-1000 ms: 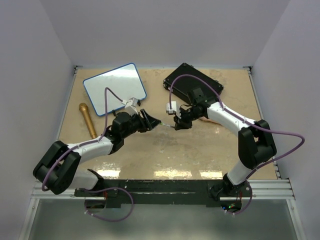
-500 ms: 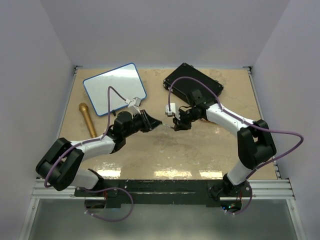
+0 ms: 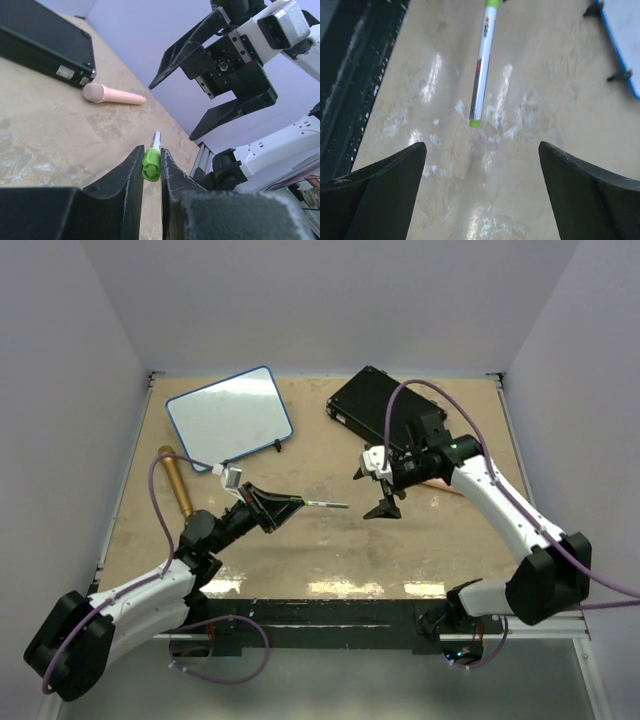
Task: Write a sentence on the whiteboard
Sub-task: Pass from the right arm to the left, then pass from the left arm to the right
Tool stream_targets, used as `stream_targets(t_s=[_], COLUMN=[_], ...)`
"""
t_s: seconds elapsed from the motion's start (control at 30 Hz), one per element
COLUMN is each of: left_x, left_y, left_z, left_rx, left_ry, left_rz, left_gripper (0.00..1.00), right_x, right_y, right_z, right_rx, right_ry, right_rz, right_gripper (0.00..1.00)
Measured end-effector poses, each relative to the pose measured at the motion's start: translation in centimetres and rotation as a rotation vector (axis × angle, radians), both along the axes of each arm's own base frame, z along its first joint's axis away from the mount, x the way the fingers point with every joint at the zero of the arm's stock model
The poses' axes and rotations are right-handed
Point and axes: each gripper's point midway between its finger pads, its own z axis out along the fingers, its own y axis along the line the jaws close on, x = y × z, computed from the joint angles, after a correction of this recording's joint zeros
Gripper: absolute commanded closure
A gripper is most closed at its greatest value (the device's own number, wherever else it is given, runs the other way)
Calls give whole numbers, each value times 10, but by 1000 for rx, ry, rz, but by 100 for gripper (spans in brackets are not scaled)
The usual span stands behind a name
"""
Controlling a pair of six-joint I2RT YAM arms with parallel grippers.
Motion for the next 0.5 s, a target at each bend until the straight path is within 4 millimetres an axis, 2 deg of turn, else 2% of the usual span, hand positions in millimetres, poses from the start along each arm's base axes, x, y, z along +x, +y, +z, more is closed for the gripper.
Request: stream_targets(t_s=[0.1, 0.17, 0.33, 0.5], left_x=[-13, -17, -26, -27], left_y=[4, 4, 2, -4], left_z=[11, 17, 40, 57], left_rx=[-60, -84, -154, -193], left_ry=[-59, -79, -146, -184], left_rz=[-18, -29, -47, -47], left_gripper=[100, 100, 100, 100], right_x=[-22, -30, -38, -40], right_y=[10, 16, 28, 34], right_z=[30, 38, 39, 35], right_rx=[125, 181, 269, 305], right_ry=[-15, 19, 182, 323], right_rz=[72, 103, 139, 161], right_gripper=[1, 2, 2, 5])
